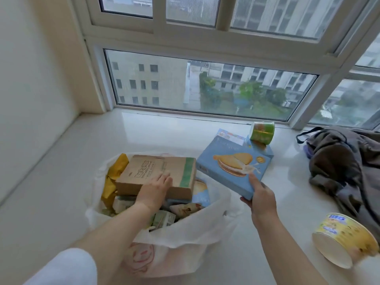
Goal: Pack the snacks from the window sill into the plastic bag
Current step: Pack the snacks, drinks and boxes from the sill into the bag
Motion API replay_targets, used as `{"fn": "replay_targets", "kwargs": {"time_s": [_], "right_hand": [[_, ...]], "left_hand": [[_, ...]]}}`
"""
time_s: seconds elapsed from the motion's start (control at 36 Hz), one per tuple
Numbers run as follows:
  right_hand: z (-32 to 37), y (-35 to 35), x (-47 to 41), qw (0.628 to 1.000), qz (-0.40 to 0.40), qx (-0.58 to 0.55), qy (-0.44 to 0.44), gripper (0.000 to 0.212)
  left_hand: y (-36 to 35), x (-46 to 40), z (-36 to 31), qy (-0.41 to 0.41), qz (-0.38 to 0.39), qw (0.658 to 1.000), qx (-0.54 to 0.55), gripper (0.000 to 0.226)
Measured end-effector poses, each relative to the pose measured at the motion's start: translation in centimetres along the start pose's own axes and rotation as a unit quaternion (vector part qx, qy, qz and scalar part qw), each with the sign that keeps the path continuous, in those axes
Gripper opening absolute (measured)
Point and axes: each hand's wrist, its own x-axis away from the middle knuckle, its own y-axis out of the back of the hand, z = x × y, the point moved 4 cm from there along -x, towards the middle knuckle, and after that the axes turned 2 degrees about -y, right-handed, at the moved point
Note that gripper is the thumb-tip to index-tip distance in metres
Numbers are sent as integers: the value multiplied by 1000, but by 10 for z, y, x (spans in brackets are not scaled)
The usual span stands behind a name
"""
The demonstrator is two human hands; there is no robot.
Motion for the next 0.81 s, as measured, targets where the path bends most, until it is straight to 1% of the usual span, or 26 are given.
{"fn": "replay_targets", "kwargs": {"time_s": [0.06, 0.11, 0.19, 0.22, 0.25, 0.33, 0.36, 0.39, 0.42, 0.44, 0.47, 0.5, 0.53, 0.56, 0.61, 0.64, 0.69, 0.75, 0.81], "right_hand": [[-3, -3, 1, 999, 30, 31, 10, 21], [-6, -10, 3, 997, 53, 50, 22, 17], [-9, -25, 9, 993, 83, 71, 36, 18], [-10, -32, 10, 992, 95, 76, 36, 20], [-11, -38, 12, 990, 107, 80, 37, 21], [-14, -58, 15, 985, 143, 90, 33, 22], [-15, -65, 17, 983, 154, 94, 33, 23], [-17, -73, 19, 980, 166, 101, 34, 24], [-19, -81, 21, 978, 176, 110, 35, 25], [-21, -89, 23, 974, 188, 122, 38, 25], [-23, -97, 26, 970, 200, 132, 41, 26], [-26, -105, 30, 966, 216, 138, 43, 27], [-27, -114, 34, 962, 231, 138, 44, 28], [-29, -122, 39, 958, 246, 138, 48, 28], [-32, -137, 47, 949, 270, 153, 59, 26], [-35, -144, 52, 942, 283, 169, 61, 27], [-44, -157, 57, 928, 306, 203, 53, 36], [-51, -166, 63, 912, 324, 246, 48, 41], [-56, -170, 65, 883, 349, 311, 44, 40]], "left_hand": [[6, -8, 9, 0, 23, 1000, 19, 43], [10, -15, 10, -10, 50, 998, 44, 52], [11, -12, 10, -7, 102, 987, 125, 64], [14, -6, 14, 4, 103, 983, 155, 62], [17, 1, 21, 18, 82, 980, 178, 54], [23, 33, 50, 73, -39, 974, 211, 29], [23, 46, 59, 84, -55, 969, 225, 27], [22, 59, 66, 80, -48, 966, 240, 29], [21, 71, 70, 64, -14, 969, 240, 39], [20, 84, 71, 33, 40, 975, 215, 56], [17, 96, 69, -7, 98, 982, 160, 74], [12, 108, 68, -45, 148, 983, 96, 87], [6, 118, 70, -77, 174, 981, 45, 85], [1, 126, 72, -95, 174, 980, 26, 69], [0, 140, 77, -123, 112, 986, 28, 30], [2, 145, 80, -129, 61, 989, 32, 23], [4, 158, 85, -118, -9, 992, 41, 23], [5, 170, 86, -97, -33, 993, 55, 20], [4, 181, 85, -99, -68, 990, 77, 13]]}}
